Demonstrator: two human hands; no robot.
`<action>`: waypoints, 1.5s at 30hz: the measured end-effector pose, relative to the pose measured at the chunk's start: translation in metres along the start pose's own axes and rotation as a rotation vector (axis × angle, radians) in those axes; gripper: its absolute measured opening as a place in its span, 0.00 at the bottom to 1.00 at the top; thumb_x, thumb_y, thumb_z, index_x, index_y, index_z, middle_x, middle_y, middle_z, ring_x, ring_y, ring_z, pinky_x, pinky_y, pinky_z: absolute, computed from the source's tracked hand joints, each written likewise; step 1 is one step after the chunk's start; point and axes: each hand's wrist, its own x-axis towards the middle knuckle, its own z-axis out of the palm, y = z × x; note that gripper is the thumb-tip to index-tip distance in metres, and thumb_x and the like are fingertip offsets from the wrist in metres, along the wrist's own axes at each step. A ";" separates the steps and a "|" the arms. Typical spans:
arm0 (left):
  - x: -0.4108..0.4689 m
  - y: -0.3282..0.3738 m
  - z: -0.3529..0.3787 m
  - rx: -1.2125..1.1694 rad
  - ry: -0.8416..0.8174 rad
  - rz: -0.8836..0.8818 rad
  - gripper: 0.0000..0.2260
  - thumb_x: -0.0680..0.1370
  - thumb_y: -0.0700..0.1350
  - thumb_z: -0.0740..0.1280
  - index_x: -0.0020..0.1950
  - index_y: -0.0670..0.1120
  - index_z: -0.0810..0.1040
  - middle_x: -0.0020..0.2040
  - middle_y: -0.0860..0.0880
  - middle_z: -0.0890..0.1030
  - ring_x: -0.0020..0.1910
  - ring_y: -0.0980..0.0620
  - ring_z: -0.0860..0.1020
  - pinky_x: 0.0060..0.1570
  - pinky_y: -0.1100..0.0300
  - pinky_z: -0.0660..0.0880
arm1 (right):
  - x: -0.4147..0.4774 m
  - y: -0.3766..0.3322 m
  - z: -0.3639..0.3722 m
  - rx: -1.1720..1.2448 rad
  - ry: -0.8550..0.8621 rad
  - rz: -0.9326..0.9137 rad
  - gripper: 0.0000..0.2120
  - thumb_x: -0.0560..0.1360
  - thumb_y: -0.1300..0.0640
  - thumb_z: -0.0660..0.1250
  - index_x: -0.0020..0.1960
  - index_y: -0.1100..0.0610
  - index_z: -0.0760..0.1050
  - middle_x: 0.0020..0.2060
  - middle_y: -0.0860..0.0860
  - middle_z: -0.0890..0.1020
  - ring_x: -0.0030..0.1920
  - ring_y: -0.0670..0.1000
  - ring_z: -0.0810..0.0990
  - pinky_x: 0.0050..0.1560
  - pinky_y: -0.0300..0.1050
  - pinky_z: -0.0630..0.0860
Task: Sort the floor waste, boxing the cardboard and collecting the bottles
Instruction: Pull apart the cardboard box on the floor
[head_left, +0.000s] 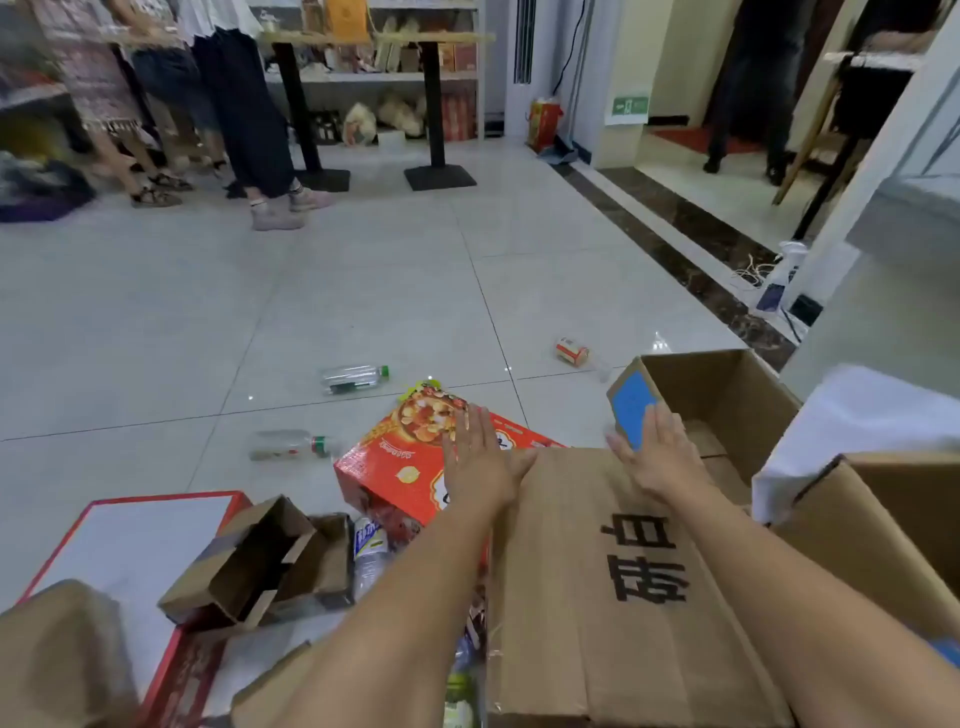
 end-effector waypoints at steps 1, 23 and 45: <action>0.006 -0.001 0.015 -0.009 -0.001 -0.007 0.48 0.70 0.75 0.34 0.78 0.41 0.36 0.79 0.46 0.36 0.77 0.46 0.34 0.75 0.46 0.37 | 0.008 0.010 0.010 0.014 0.027 0.047 0.41 0.78 0.35 0.47 0.78 0.59 0.37 0.78 0.53 0.40 0.78 0.54 0.41 0.77 0.54 0.46; 0.023 -0.020 0.029 -1.399 -0.507 -0.321 0.15 0.78 0.57 0.64 0.49 0.46 0.79 0.35 0.48 0.85 0.32 0.51 0.84 0.37 0.58 0.81 | 0.028 0.033 0.023 0.571 -0.069 0.268 0.35 0.73 0.33 0.57 0.70 0.57 0.68 0.65 0.57 0.75 0.63 0.59 0.74 0.66 0.54 0.69; 0.057 -0.010 0.003 -1.864 0.285 -0.586 0.20 0.80 0.49 0.65 0.68 0.39 0.70 0.62 0.42 0.78 0.59 0.41 0.78 0.59 0.45 0.76 | 0.004 -0.041 0.037 -0.089 -0.255 -0.495 0.50 0.68 0.32 0.66 0.78 0.46 0.41 0.78 0.49 0.43 0.78 0.51 0.42 0.76 0.59 0.46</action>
